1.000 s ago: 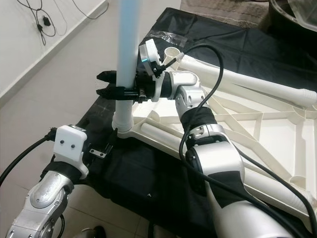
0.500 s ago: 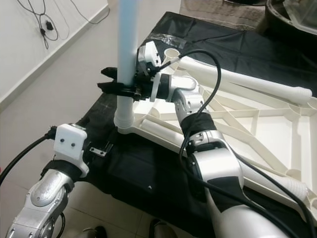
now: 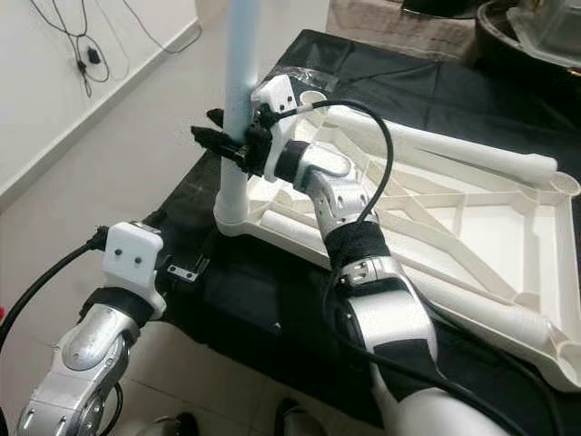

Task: Building children table

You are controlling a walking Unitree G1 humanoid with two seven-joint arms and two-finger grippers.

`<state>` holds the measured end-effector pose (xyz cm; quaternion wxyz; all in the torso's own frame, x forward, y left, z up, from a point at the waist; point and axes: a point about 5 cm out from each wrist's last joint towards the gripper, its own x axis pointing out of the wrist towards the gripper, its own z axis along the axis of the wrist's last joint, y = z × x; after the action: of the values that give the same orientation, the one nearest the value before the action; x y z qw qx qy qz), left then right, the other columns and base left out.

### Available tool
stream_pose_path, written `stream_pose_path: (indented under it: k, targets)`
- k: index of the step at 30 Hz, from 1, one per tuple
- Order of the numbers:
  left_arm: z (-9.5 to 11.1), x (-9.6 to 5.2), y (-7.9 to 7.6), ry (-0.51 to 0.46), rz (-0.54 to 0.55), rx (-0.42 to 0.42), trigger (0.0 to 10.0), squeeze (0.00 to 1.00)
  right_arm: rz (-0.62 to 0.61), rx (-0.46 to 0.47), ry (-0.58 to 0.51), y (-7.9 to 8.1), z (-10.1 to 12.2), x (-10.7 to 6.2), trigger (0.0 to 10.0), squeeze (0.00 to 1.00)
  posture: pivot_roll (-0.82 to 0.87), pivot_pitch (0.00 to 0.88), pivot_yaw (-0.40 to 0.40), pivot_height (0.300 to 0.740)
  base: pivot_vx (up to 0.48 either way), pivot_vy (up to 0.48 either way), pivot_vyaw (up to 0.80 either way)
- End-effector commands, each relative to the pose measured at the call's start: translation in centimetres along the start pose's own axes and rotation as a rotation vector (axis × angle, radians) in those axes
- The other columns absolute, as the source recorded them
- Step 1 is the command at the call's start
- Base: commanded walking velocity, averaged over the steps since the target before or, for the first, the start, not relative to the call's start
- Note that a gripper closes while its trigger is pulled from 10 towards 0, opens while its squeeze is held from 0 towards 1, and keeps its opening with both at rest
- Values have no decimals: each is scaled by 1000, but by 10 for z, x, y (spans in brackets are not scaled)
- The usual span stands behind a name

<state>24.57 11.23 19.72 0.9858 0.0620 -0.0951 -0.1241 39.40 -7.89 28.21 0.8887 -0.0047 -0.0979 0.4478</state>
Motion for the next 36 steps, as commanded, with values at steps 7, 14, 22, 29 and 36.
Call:
stream_pose_path:
  k: [7, 14, 22, 29, 36]
  targets:
    - [-4, -1, 2, 7, 3, 4, 10000, 0, -531, 38, 162, -21, -50, -27, 10000, 0, 82, 261, -64, 740, 0, 0, 0]
    - [-4, 1, 3, 5, 3, 4, 10000, 0, -696, -15, 137, -16, -51, -31, 10000, 0, 81, 260, -59, 740, 0, 0, 0]
    - [-4, 3, 3, 0, 2, 8, 10000, 0, -935, -50, 148, -13, -46, -25, 10000, 0, 85, 257, -61, 740, 0, 0, 0]
    - [-5, 2, 4, -2, 3, 11, 10000, 0, -1154, -96, 193, -17, -43, -25, 10000, 0, 82, 252, -61, 740, 0, 0, 0]
    - [-5, 3, 2, -7, 0, 8, 10000, 0, -1512, -102, 271, -20, -46, -39, 10000, 0, 87, 241, -65, 740, 0, 0, 0]
